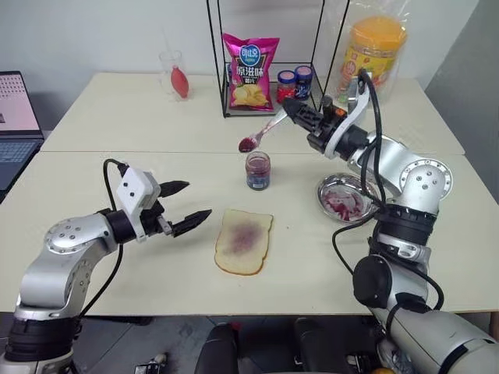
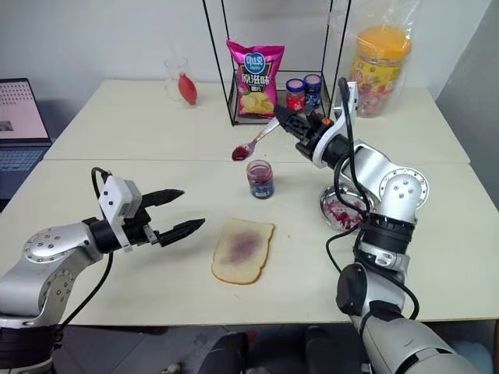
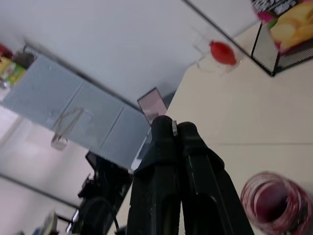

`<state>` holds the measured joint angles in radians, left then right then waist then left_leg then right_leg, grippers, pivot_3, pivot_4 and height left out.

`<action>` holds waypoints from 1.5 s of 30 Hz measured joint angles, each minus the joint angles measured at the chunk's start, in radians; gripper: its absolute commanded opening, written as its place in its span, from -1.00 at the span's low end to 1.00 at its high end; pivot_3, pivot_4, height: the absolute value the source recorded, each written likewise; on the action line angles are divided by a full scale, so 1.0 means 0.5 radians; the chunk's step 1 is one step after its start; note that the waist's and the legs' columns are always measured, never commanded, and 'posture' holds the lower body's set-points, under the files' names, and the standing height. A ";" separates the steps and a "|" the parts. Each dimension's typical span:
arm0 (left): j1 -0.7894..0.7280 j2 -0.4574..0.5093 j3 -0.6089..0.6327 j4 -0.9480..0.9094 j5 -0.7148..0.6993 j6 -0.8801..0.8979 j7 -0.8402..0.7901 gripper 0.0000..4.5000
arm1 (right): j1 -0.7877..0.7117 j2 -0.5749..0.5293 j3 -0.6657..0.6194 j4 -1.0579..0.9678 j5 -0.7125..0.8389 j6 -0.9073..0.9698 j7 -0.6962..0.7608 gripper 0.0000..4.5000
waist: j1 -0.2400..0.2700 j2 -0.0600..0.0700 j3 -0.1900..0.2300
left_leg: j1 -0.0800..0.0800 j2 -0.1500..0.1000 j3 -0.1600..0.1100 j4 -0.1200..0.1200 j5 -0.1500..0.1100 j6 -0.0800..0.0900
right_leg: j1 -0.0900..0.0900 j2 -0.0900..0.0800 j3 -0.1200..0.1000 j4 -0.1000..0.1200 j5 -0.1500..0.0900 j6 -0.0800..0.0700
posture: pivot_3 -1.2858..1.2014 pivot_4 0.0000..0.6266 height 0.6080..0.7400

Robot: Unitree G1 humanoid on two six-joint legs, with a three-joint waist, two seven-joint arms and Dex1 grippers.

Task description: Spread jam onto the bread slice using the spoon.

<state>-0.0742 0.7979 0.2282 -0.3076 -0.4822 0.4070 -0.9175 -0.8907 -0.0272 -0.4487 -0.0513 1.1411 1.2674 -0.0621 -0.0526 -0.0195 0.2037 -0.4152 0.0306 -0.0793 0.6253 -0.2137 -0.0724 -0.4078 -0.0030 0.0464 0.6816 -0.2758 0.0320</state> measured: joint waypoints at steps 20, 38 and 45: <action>0.448 0.042 -0.028 -0.152 0.256 -0.369 -0.142 1.00 | 0.592 -0.339 1.173 -0.395 -0.656 -0.413 0.719 -0.98 | -0.004 -0.001 -0.001 | 0.001 0.001 0.000 0.001 0.000 0.000 | -0.001 0.001 0.001 -0.001 -0.005 0.008 | 0.03 -0.52 1.00; 0.306 0.029 -0.140 -0.099 0.283 -0.386 -0.143 1.00 | 0.544 -0.510 1.342 -0.522 -1.111 -0.817 1.026 -0.98 | -0.003 -0.001 -0.001 | 0.001 0.001 0.000 0.002 0.000 0.000 | -0.001 0.001 0.000 0.000 -0.005 0.008 | 0.03 -0.52 1.00; 0.403 0.005 -0.134 -0.085 0.262 -0.437 -0.168 1.00 | 0.522 -0.372 0.922 -0.560 -0.652 -0.370 0.894 -0.98 | -0.003 -0.001 -0.001 | 0.001 0.002 -0.001 0.001 0.000 0.000 | -0.001 0.001 -0.001 0.001 0.000 0.000 | 0.03 -0.52 1.00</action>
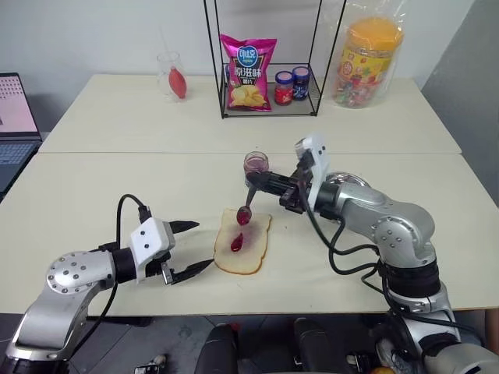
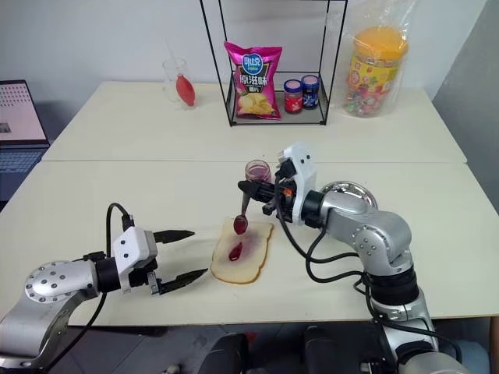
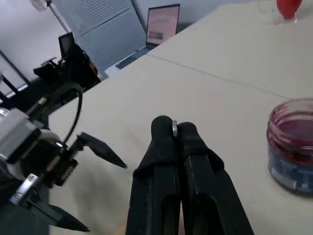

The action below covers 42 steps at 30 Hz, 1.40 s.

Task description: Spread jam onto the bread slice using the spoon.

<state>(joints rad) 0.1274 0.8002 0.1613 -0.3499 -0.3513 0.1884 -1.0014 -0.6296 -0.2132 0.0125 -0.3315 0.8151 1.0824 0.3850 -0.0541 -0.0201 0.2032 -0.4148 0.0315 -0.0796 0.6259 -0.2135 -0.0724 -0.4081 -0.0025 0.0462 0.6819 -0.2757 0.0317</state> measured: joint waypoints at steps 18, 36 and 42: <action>0.079 0.010 0.086 0.006 -0.013 -0.009 -0.079 1.00 | 0.258 0.242 -0.137 0.360 0.138 0.122 -0.159 -0.98 | -0.001 -0.001 -0.001 | 0.001 -0.001 0.000 0.001 0.000 0.000 | 0.001 0.000 0.001 0.000 -0.005 0.008 | 0.03 -0.52 1.00; -0.027 0.008 0.074 0.006 -0.011 -0.001 -0.077 1.00 | 0.178 0.429 -0.355 0.896 0.054 -0.116 -0.251 -0.98 | 0.001 -0.002 -0.002 | 0.002 -0.001 0.000 0.003 0.001 0.001 | 0.003 0.001 0.001 0.000 -0.002 0.009 | 0.03 -0.52 1.00; -0.069 0.001 0.033 0.006 -0.009 -0.001 -0.075 1.00 | 0.133 0.482 -0.540 0.924 0.107 -0.118 -0.407 -0.98 | 0.000 -0.002 -0.002 | 0.002 -0.001 0.001 0.003 0.001 0.001 | 0.003 0.001 0.001 0.000 -0.001 0.009 | 0.03 -0.52 1.00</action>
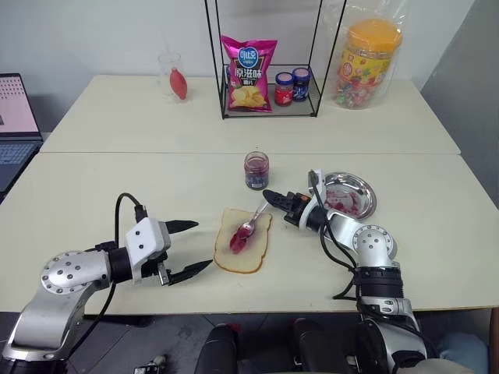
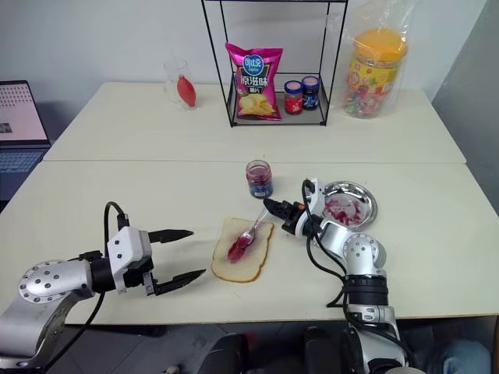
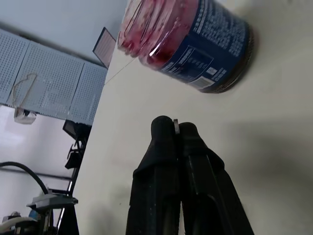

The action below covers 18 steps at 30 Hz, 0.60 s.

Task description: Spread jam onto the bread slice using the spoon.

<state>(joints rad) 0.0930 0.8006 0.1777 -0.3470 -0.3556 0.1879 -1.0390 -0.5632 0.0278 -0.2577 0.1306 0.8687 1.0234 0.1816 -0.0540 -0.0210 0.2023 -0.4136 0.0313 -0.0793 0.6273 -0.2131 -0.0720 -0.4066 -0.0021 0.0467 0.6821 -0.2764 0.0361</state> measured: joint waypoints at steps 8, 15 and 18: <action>-0.020 0.000 -0.010 0.000 0.001 0.001 0.006 1.00 | -0.012 -0.064 -0.124 -0.179 0.177 0.192 -0.119 -0.98 | 0.000 0.000 0.000 | -0.001 0.000 0.000 -0.001 0.000 0.000 | 0.000 0.000 0.000 -0.001 0.004 -0.007 | 0.03 -0.52 1.00; -0.017 0.000 -0.025 0.000 0.001 0.003 0.008 1.00 | 0.129 -0.051 0.061 -0.484 0.277 0.347 -0.120 -0.98 | -0.006 0.000 0.000 | 0.000 0.001 0.000 -0.001 0.000 0.000 | -0.001 0.001 0.000 0.000 -0.001 0.000 | 0.03 -0.52 1.00; -0.016 0.001 -0.027 0.000 0.000 0.006 0.006 1.00 | 0.155 -0.015 0.217 -0.497 0.181 0.282 -0.102 -0.98 | -0.006 0.000 0.000 | 0.000 0.001 0.000 -0.001 0.000 0.000 | -0.001 0.001 0.000 0.000 -0.001 0.000 | 0.03 -0.52 1.00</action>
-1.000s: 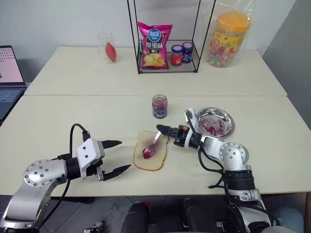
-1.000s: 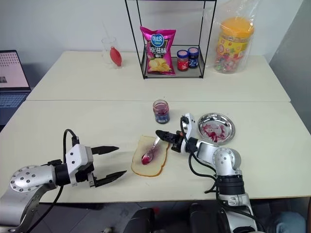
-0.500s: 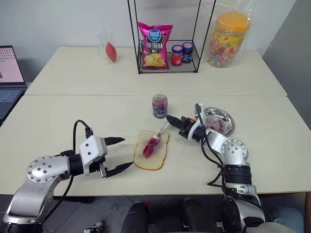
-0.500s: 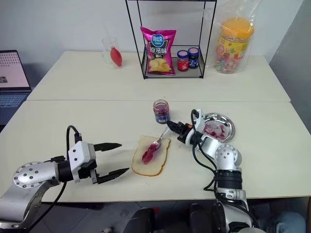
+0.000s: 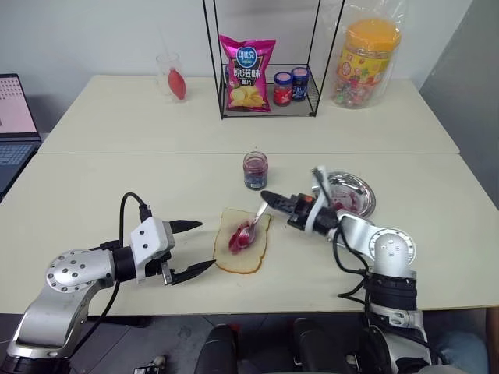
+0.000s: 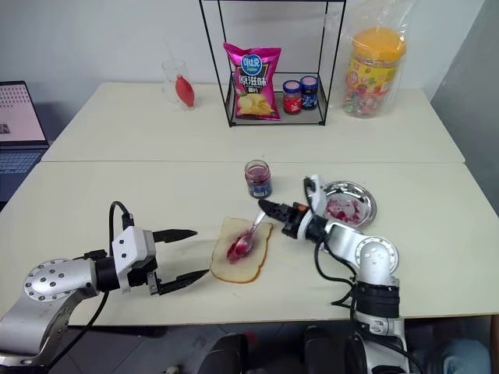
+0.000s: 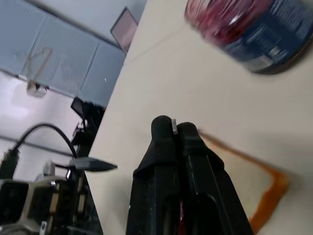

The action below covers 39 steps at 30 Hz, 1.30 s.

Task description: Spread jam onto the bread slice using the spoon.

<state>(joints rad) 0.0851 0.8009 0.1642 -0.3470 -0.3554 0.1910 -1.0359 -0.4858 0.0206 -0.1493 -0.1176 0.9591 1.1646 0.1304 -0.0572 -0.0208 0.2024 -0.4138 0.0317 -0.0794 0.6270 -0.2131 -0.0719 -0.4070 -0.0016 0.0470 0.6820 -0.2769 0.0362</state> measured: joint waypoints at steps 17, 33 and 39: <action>0.038 0.000 0.000 0.008 0.001 -0.012 -0.004 1.00 | -0.010 0.099 0.171 0.201 -0.340 -0.447 0.090 -0.98 | 0.001 0.000 0.000 | 0.000 0.000 0.000 0.000 0.000 0.000 | 0.000 0.000 0.000 0.000 0.000 0.000 | 0.03 -0.52 1.00; 0.024 0.000 -0.004 0.031 0.004 -0.035 0.000 1.00 | -0.046 -0.062 -0.122 0.122 -0.236 -0.394 0.009 -0.98 | 0.004 0.000 0.000 | 0.000 0.000 0.000 -0.001 0.000 0.000 | 0.000 -0.001 0.000 0.000 0.000 0.000 | 0.03 -0.52 1.00; 0.024 0.000 -0.004 -0.002 -0.005 -0.007 -0.001 1.00 | -0.027 -0.009 -0.091 -0.035 0.012 -0.158 0.011 -0.98 | -0.001 0.000 0.000 | 0.000 0.001 0.000 -0.002 0.000 0.000 | 0.000 0.000 0.000 0.000 0.000 -0.001 | 0.03 -0.52 1.00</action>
<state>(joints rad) 0.0969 0.8010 0.1622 -0.3482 -0.3580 0.1872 -1.0363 -0.4994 0.0162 -0.1949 -0.1349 0.9652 1.0857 0.1359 -0.0579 -0.0208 0.2024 -0.4138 0.0322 -0.0794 0.6263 -0.2131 -0.0719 -0.4071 -0.0014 0.0468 0.6819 -0.2768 0.0359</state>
